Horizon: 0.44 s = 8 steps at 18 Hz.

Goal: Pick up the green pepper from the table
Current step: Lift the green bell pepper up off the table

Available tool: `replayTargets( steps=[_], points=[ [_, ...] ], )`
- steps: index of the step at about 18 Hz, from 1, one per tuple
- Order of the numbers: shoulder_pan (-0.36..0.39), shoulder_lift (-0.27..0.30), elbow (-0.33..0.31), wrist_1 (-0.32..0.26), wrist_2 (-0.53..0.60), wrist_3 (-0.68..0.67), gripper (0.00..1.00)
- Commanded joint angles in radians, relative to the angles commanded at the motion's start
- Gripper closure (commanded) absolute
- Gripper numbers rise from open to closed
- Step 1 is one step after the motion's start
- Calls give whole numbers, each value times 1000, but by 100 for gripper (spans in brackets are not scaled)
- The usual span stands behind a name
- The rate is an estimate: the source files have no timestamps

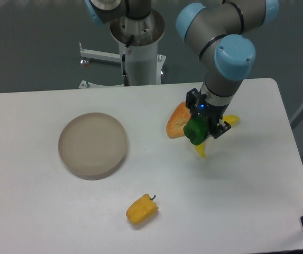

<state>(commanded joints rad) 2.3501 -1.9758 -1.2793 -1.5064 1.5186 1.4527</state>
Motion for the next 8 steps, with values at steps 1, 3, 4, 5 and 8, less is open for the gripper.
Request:
replayTargets(
  steps=[1, 3, 4, 5, 8],
  points=[
    [-6, -3, 1, 2, -2, 12, 95],
    [-8, -9, -6, 40, 0, 70, 95],
    [-8, -9, -11, 48, 0, 74, 95],
    [-8, -11, -14, 49, 0, 74, 95],
    [-8, -11, -12, 49, 3, 74, 95]
  ],
)
